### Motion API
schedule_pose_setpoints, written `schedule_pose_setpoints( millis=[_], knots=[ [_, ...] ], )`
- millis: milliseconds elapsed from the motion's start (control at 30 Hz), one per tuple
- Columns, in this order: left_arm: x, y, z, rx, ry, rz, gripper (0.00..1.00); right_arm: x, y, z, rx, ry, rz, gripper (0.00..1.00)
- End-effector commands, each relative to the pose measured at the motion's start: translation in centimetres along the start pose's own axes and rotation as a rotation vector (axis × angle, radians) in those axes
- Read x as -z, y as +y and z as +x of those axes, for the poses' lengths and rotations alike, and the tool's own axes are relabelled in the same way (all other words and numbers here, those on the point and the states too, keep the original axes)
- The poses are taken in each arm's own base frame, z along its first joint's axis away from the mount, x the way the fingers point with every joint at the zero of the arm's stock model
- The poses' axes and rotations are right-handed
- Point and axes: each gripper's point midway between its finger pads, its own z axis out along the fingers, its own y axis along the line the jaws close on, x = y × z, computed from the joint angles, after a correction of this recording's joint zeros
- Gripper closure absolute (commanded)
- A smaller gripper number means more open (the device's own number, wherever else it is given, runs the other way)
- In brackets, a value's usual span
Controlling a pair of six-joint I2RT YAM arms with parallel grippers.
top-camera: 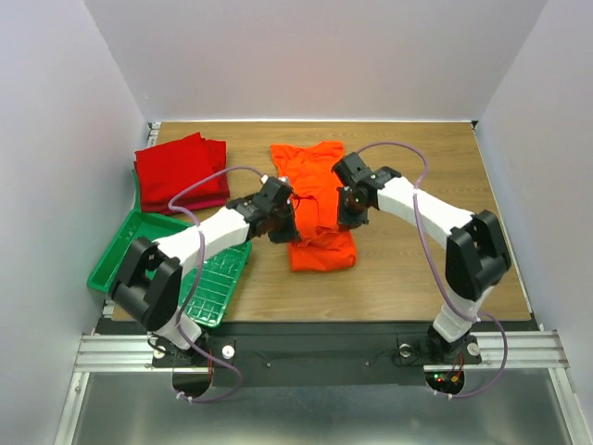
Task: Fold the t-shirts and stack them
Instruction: Fold the tshirt
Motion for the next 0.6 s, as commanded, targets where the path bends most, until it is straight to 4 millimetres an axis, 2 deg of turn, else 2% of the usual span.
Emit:
schedule_pose_setpoints(
  millis=[0, 33, 67, 100, 133, 167, 200, 267, 333, 433, 567],
  knots=[
    [-0.8, -1.4, -3.9, -0.072, -0.018, 0.035, 1.00, 0.1, -0.2, -5.7, 0.017, -0.096, -0.018, 1.00],
    [-1.9, -1.1, -4.2, -0.082, -0.001, 0.021, 1.00, -0.1, -0.3, -6.9, 0.015, -0.110, -0.016, 1.00],
    [-1.9, -2.2, -5.7, -0.091, -0.022, 0.037, 1.00, -0.5, -0.4, -7.4, 0.013, -0.109, -0.014, 1.00],
    [-2.3, -2.2, -6.2, -0.094, -0.018, 0.031, 1.00, -0.8, -0.5, -7.8, 0.011, -0.105, -0.013, 1.00],
    [-3.4, -1.3, -6.0, -0.092, 0.021, -0.008, 1.00, -1.0, -0.2, -8.1, 0.015, -0.097, -0.031, 1.00],
    [-3.7, -1.2, -6.5, -0.094, 0.022, -0.019, 1.00, -1.5, -0.4, -8.6, 0.008, -0.090, -0.036, 1.00],
    [-3.5, -1.5, -8.2, -0.095, -0.008, -0.022, 1.00, -2.1, -0.1, -9.2, 0.006, -0.084, -0.043, 0.99],
    [-4.0, -0.7, -8.8, -0.087, 0.000, -0.048, 1.00, -2.9, 0.1, -9.6, 0.015, -0.073, -0.053, 1.00],
    [-3.9, 0.3, -10.4, -0.064, -0.018, -0.073, 1.00, -3.9, 0.3, -10.1, 0.019, -0.063, -0.051, 1.00],
    [-3.8, 2.0, -11.1, -0.028, -0.014, -0.104, 1.00, -4.8, 1.0, -10.4, 0.023, -0.040, -0.087, 1.00],
    [-3.8, 2.7, -11.1, -0.002, 0.001, -0.097, 1.00, -5.6, 1.3, -10.6, 0.028, -0.028, -0.096, 1.00]
  ],
)
